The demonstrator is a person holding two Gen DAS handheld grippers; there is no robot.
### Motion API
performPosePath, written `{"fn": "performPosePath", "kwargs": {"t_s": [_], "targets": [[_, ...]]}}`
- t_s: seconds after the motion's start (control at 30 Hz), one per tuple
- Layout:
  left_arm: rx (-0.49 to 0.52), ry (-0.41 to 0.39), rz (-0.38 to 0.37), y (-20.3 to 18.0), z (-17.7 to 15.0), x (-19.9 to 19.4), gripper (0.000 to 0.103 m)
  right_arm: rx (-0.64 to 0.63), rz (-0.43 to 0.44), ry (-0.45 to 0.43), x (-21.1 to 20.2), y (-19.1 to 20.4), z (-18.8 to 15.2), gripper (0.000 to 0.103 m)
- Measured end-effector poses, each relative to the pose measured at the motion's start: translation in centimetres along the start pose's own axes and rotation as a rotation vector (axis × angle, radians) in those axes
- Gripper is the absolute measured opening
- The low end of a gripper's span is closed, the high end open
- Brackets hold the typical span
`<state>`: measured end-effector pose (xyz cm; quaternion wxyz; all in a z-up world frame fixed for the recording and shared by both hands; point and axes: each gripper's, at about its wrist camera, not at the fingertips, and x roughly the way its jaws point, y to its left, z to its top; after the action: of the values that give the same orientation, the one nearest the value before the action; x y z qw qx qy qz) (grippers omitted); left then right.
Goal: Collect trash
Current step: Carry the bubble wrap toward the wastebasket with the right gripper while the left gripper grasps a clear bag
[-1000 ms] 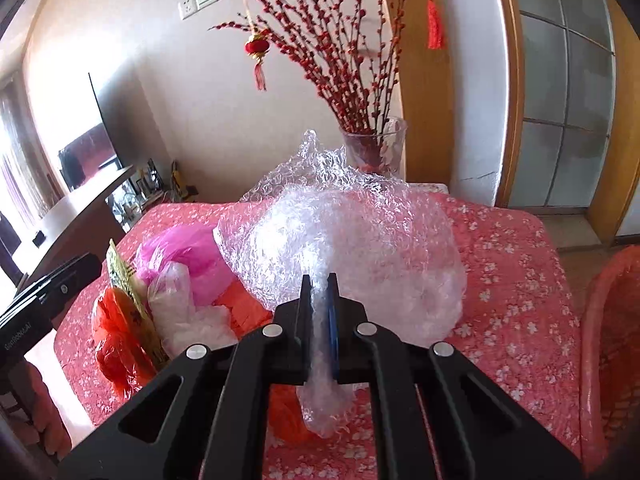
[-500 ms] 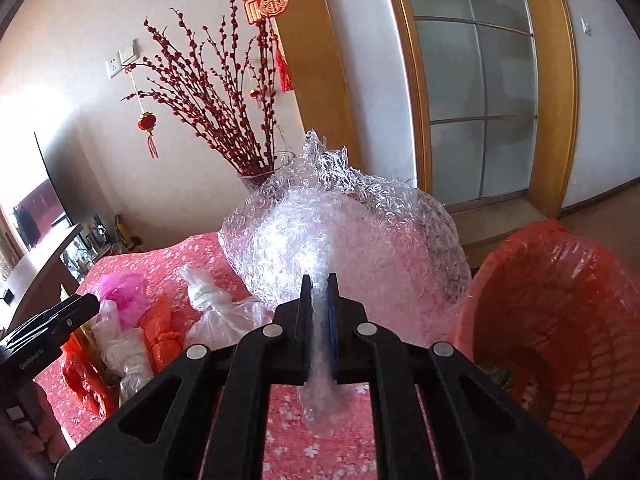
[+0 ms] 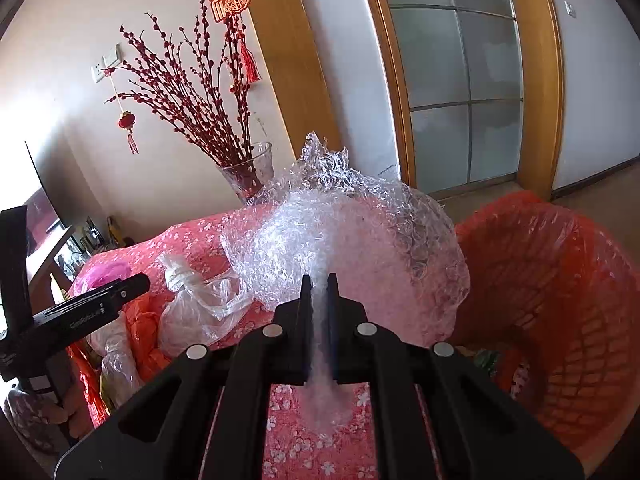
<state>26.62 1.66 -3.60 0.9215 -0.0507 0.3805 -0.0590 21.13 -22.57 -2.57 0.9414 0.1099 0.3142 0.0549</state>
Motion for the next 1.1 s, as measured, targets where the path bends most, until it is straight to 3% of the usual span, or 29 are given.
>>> {"fn": "performPosePath", "kwargs": {"t_s": [0.33,0.43,0.47,0.53,0.8,1.1], "targets": [[-0.031,0.203,0.091,-2.0,1.1,8.0,0.051,0.027,-0.018,0.016,-0.2,-2.1,-0.4,0.007],[0.013,0.18,0.113,-3.0,1.1,8.4,0.031,0.035,-0.026,0.017,-0.3,-2.7,-0.4,0.007],[0.014,0.18,0.089,-3.2,1.1,8.4,0.02,0.037,-0.03,0.016,-0.3,-2.9,-0.4,0.007],[0.008,0.177,0.045,-3.3,1.2,8.3,0.018,0.04,-0.034,0.012,-0.5,-3.1,-0.4,0.007],[0.047,0.078,-0.115,-5.4,1.6,4.3,0.017,0.071,-0.059,-0.037,-2.7,-4.8,0.1,0.007],[0.12,0.03,-0.245,-9.9,1.7,0.5,0.017,0.116,-0.133,-0.095,-5.5,-7.7,0.5,0.007]]}}
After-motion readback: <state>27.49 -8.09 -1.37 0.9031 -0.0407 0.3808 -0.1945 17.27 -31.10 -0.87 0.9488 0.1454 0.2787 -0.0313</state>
